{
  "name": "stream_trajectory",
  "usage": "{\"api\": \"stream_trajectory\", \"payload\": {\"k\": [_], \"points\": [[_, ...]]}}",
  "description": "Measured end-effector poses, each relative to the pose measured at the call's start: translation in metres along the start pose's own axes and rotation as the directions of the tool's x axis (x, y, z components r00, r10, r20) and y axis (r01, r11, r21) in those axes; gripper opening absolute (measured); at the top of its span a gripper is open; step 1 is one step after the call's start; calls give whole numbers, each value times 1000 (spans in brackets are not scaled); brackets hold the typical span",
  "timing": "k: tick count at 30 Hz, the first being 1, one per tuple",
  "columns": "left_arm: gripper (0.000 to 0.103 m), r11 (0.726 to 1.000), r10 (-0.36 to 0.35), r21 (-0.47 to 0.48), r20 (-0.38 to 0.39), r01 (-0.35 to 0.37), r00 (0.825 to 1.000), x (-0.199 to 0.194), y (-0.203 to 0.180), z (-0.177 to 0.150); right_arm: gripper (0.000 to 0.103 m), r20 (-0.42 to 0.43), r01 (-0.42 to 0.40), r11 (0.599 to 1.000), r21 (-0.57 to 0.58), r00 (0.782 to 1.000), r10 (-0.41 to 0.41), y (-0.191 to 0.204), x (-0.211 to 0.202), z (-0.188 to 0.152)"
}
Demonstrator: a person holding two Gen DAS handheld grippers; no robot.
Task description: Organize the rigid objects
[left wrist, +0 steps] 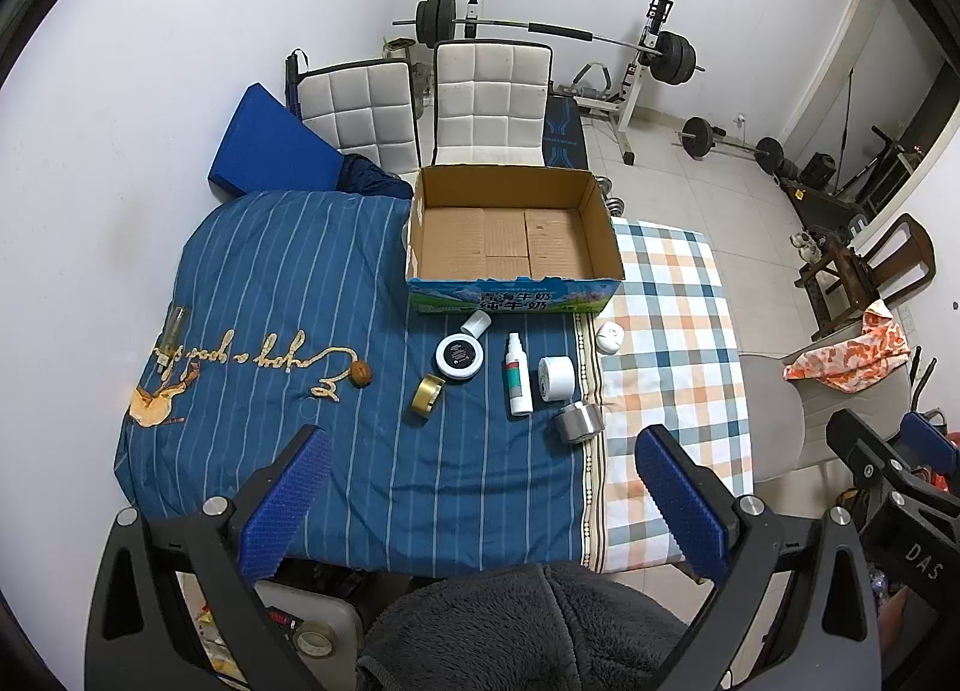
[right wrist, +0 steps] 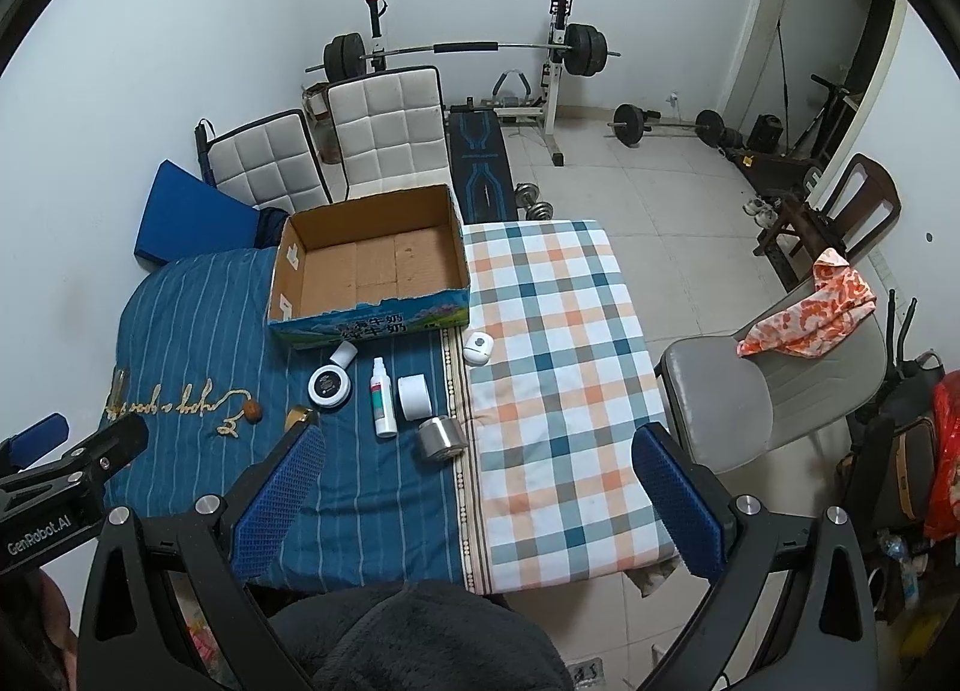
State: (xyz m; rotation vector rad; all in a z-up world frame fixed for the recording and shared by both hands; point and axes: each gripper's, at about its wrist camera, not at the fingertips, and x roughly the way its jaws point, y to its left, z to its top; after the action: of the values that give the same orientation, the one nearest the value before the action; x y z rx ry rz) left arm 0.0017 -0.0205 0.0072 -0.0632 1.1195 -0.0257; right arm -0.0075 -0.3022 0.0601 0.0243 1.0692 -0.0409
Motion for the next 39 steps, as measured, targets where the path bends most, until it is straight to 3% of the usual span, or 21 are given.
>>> {"api": "stream_trajectory", "payload": {"k": [13,20,26,31,35,39], "points": [[103,1000,-1,1,-2,1,1000,1,0,-1,103,1,-5,1000,2,1000,5,-3,0,-2],[103,1000,17,-9,-43,-17,999,38,3,13,103,-51,-25,999,21,998,26,-5,36,8],[103,997,69,-12,-142,-72,987,120,16,24,103,-211,-38,999,18,977,41,1,139,13],[103,992,124,0,-255,-128,959,204,28,23,103,-334,-67,998,17,940,69,9,241,1],[103,990,131,-5,-350,-142,928,267,39,19,103,-443,-64,997,-49,896,35,29,329,-22],[103,987,149,0,-413,-163,898,317,47,13,98,-551,-67,994,-92,834,5,48,405,-52]]}}
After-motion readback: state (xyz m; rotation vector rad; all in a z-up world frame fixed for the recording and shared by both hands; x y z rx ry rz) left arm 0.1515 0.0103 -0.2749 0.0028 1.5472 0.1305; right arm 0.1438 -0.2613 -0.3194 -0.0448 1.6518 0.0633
